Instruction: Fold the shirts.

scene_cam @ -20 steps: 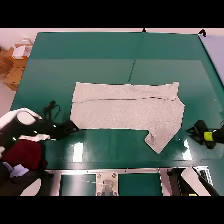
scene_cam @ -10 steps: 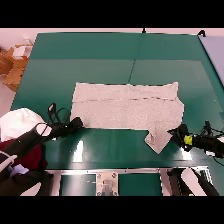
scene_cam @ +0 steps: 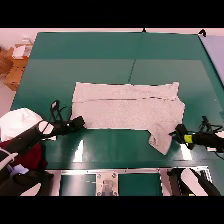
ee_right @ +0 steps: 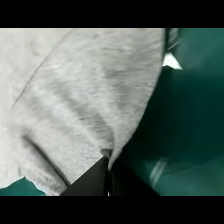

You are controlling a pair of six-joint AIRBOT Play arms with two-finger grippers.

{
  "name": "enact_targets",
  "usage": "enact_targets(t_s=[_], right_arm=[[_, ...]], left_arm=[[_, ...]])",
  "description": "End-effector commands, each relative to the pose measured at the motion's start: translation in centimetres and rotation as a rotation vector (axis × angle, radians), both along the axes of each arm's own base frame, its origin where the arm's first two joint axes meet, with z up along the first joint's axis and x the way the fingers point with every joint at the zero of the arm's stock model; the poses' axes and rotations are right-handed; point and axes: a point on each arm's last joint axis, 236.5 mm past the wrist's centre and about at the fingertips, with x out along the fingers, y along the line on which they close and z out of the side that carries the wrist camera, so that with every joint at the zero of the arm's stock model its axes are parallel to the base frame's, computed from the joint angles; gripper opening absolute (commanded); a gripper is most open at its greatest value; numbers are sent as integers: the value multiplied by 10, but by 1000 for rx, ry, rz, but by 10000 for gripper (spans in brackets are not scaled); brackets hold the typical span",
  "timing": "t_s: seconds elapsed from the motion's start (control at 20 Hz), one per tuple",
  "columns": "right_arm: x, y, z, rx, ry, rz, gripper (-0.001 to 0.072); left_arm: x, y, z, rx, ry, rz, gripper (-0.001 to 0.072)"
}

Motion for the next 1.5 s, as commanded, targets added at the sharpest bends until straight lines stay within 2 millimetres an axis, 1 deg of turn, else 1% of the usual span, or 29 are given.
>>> enact_targets(t_s=[0.0, 0.1, 0.15, 0.2, 0.3, 0.45, 0.55, 0.6, 0.7, 0.75, 0.9, 0.95, 1.05, 1.1, 1.15, 1.2, 1.25, 1.3, 1.35, 1.4, 1.45], right_arm=[[-9, -17, 19, -64, 67, 17, 8], [-4, -22, 30, -83, 51, 10, 8], [2, -25, 37, -93, 35, 12, 8], [8, -29, 46, -102, 15, 13, 8], [30, -32, 70, -109, -59, 9, 8], [73, -31, 107, -110, -192, 11, 8], [106, -30, 121, -100, -252, 21, 9], [121, -29, 123, -90, -264, 29, 8], [154, -27, 122, -68, -274, 45, 9], [171, -29, 117, -68, -275, 52, 8], [217, -35, 93, -61, -255, 67, 9], [230, -37, 82, -52, -243, 70, 9], [252, -36, 61, -23, -222, 73, 10], [262, -35, 54, -10, -220, 72, 10], [270, -35, 47, 2, -219, 65, 22], [277, -36, 45, 0, -224, 69, 145], [282, -42, 52, -18, -249, 90, 307], [286, -49, 65, -39, -285, 126, 405], [288, -57, 79, -61, -310, 171, 421], [285, -69, 92, -82, -324, 218, 464], [278, -84, 99, -115, -316, 254, 551]], left_arm=[[-17, 11, 1, 131, 88, -132, 21], [-22, 32, 9, 264, 141, -193, 21], [-19, 41, 18, 321, 149, -214, 21], [-12, 46, 29, 357, 131, -233, 21], [13, 44, 57, 379, 46, -241, 21], [55, 39, 93, 406, -71, -241, 21], [83, 30, 106, 421, -117, -270, 21], [96, 26, 106, 432, -127, -295, 21], [122, 18, 98, 448, -121, -323, 21], [136, 18, 91, 447, -109, -320, 21], [176, 30, 67, 431, -75, -290, 22], [191, 27, 62, 396, -94, -295, 23], [219, 10, 53, 309, -157, -291, 24], [230, -1, 49, 272, -183, -293, 68], [236, -7, 44, 241, -186, -277, 76], [240, -12, 40, 219, -181, -270, 77], [241, -11, 41, 218, -178, -272, 155], [243, -10, 49, 215, -182, -270, 643], [244, -6, 58, 210, -176, -277, 682], [243, -1, 69, 206, -159, -291, 663], [241, 5, 78, 208, -140, -307, 663]])
